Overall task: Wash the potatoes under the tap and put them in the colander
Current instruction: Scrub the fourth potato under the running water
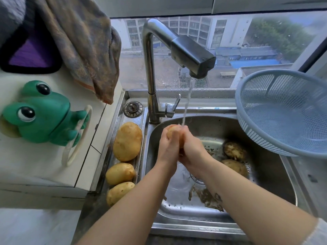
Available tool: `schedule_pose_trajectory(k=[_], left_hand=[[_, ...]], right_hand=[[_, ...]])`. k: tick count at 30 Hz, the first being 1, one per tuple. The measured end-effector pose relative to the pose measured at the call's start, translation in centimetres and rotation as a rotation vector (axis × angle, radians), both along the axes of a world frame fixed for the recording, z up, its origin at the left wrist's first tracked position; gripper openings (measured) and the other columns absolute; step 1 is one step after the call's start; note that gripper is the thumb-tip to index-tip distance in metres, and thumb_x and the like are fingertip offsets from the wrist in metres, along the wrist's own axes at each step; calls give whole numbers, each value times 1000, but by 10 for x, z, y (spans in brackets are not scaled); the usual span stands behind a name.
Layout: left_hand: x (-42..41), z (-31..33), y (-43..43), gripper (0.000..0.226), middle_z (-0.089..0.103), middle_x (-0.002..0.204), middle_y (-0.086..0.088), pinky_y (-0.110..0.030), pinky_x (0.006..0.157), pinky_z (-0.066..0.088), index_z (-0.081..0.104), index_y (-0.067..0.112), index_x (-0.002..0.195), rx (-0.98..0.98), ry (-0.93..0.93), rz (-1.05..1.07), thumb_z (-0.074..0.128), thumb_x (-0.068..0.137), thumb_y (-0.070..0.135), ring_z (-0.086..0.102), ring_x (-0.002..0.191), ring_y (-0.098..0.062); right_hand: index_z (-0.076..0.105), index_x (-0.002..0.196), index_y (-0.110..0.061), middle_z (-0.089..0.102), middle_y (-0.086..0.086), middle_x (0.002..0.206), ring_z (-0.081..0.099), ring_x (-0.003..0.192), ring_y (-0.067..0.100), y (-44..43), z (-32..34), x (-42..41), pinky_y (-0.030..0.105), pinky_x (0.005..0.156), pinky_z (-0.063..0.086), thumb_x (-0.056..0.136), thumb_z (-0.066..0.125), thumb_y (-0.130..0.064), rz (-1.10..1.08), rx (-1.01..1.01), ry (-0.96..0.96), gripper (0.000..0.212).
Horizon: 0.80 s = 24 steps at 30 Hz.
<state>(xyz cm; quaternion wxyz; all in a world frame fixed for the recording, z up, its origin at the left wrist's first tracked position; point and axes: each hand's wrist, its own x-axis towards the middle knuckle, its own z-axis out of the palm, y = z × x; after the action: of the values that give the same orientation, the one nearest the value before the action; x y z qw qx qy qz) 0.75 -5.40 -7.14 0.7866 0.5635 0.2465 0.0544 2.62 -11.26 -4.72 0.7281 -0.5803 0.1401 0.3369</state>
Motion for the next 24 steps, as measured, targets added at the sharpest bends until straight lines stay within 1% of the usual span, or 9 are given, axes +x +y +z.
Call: schedule_pose_trajectory(k=[3,5,6,8,9,11,14,19,24], left_hand=[[5,2,2,71,62,105,-20,-42,83,49,56,3,108,-351,147,21,54,70,63,61,100,-32],[5,2,6,65,66,111,-22,-41,92,49,61,2,114,-536,267,7,37,90,57,63,105,-33],[4,1,8,58,69,104,-19,-38,88,50,63,5,110,-595,310,-3,31,96,51,64,100,-29],[1,1,10,44,71,87,-11,-33,75,52,65,10,98,-668,345,-16,34,100,42,65,88,-22],[1,2,8,40,70,87,-10,-33,73,52,65,10,99,-673,351,-10,37,100,39,66,89,-21],[-2,9,3,43,68,101,-14,-35,72,53,62,8,115,-597,364,18,34,103,38,64,97,-23],[-8,11,0,49,61,116,-15,-33,71,52,54,9,130,-410,367,4,28,105,43,60,97,-22],[-22,17,16,46,62,111,-10,-30,72,49,61,14,121,-255,382,-65,41,100,50,59,98,-20],[-26,27,26,41,65,97,-6,-28,65,50,65,16,111,-308,374,-5,48,96,51,60,90,-16]], right_hand=[[47,135,-22,38,7,135,42,124,25,-10,-6,-2,49,110,35,98,29,-53,273,-512,-433,51],[35,146,-31,27,1,145,26,135,21,-17,-10,-4,41,116,21,101,31,-46,391,-730,-769,48],[33,148,-31,29,0,147,23,137,18,-18,-12,-5,36,117,18,102,34,-40,433,-728,-896,47],[42,144,-25,45,0,139,32,132,13,-20,-18,-1,25,112,21,102,42,-28,456,-575,-971,42],[50,137,-22,53,0,131,41,125,12,-20,-20,2,24,108,29,101,45,-25,434,-496,-941,36],[62,116,-17,64,1,107,58,105,15,-19,-19,7,33,94,47,101,45,-24,311,-395,-788,24],[65,94,-15,65,2,84,64,80,15,-15,-12,9,35,76,55,103,37,-31,80,-257,-497,34],[69,92,-8,70,16,89,66,83,28,-10,3,10,48,88,54,103,36,-39,-23,17,-50,47],[66,95,-6,70,15,90,64,77,27,0,12,13,41,78,53,104,33,-39,-88,160,177,48]])
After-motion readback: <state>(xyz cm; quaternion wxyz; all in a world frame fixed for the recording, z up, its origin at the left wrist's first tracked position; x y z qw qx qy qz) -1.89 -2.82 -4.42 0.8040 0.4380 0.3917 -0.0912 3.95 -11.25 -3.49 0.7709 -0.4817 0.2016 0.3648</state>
